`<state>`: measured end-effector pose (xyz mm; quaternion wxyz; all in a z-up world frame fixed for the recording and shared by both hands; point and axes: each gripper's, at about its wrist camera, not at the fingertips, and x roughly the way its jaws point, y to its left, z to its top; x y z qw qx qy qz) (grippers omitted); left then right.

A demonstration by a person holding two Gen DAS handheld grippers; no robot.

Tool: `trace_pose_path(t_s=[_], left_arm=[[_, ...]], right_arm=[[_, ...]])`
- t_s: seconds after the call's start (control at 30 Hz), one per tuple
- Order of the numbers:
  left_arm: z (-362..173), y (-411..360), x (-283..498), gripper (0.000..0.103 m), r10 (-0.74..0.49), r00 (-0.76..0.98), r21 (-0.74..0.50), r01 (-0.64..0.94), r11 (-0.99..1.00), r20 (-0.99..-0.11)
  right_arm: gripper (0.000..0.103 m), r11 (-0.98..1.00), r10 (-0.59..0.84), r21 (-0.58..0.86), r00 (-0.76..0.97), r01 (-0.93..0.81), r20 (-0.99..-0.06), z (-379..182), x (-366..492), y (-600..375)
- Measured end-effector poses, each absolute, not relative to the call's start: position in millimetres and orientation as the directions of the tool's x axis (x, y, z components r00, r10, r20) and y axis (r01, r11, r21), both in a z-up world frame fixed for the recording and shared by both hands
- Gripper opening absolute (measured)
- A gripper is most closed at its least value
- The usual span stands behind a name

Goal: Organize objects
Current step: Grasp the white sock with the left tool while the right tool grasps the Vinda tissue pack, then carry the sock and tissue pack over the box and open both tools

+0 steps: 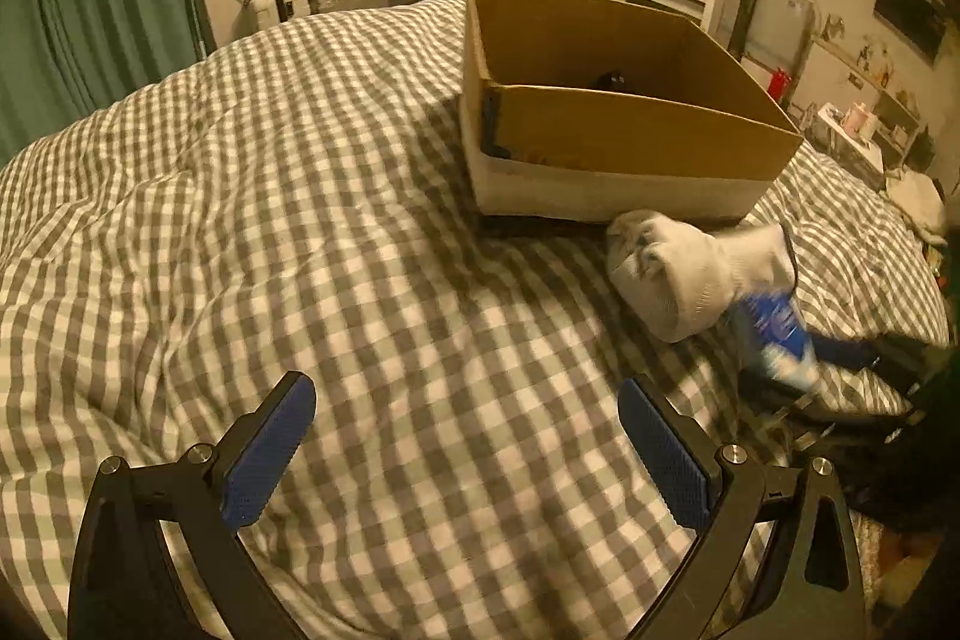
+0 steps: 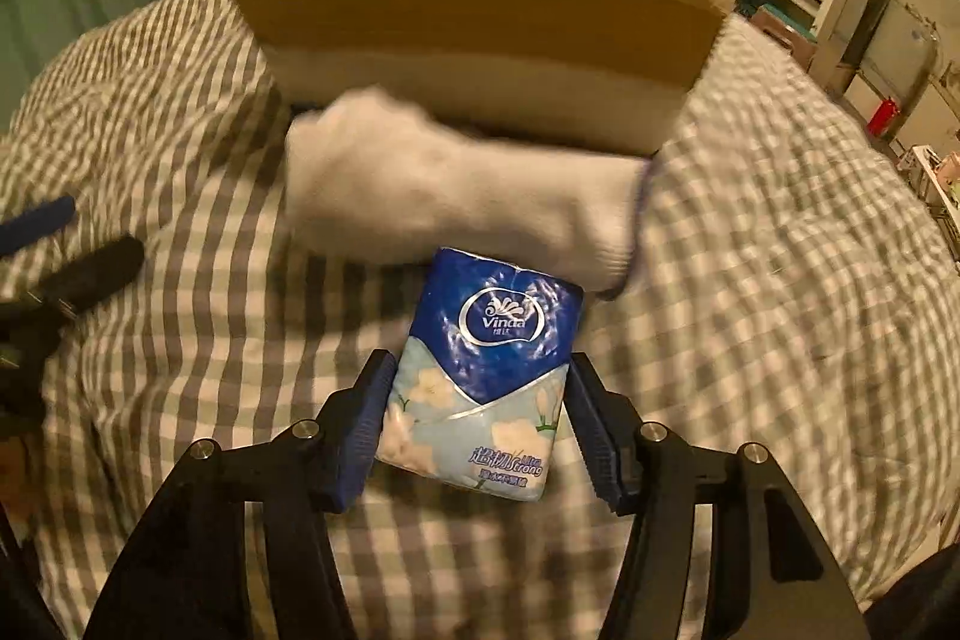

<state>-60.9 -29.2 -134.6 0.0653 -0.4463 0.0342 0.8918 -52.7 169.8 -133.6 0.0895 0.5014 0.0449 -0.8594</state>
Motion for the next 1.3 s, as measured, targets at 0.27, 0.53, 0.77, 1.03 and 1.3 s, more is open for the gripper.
trace_pose_path(t_s=[0.27, 0.53, 0.77, 1.03, 1.3], left_arm=[[-136.0, 20.3, -72.2, 0.103, 0.216, -0.58, -0.066, -0.268, -0.961, -0.786], [-161.1, 82.9, -96.1, 0.103, 0.237, -0.536, -0.02, -0.379, -0.925, -0.81], [-178.5, 85.7, -114.0, 0.103, 0.245, -0.552, -0.025, -0.374, -0.927, -0.797], [-174.4, 80.9, -106.0, 0.074, 0.271, -0.546, -0.047, -0.389, -0.92, -0.792], [-141.6, 75.3, -86.8, 0.065, 0.252, -0.578, -0.03, -0.364, -0.931, -0.776]], right_arm=[[0.057, -0.997, -0.05, 0.0, -0.604, 0.081, -0.795, -87.3, -56.7, 224.6], [0.058, -0.997, -0.071, 0.073, -0.603, 0.021, -0.795, -85.7, -74.2, 260.5], [0.058, -0.995, -0.095, 0.1, -0.573, 0.023, -0.814, -101.7, -81.2, 262.3], [0.058, -0.995, -0.091, 0.091, -0.561, 0.028, -0.823, -108.9, -81.9, 256.0], [0.057, -0.997, -0.08, 0.065, -0.573, 0.047, -0.815, -107.1, -79.3, 246.9]])
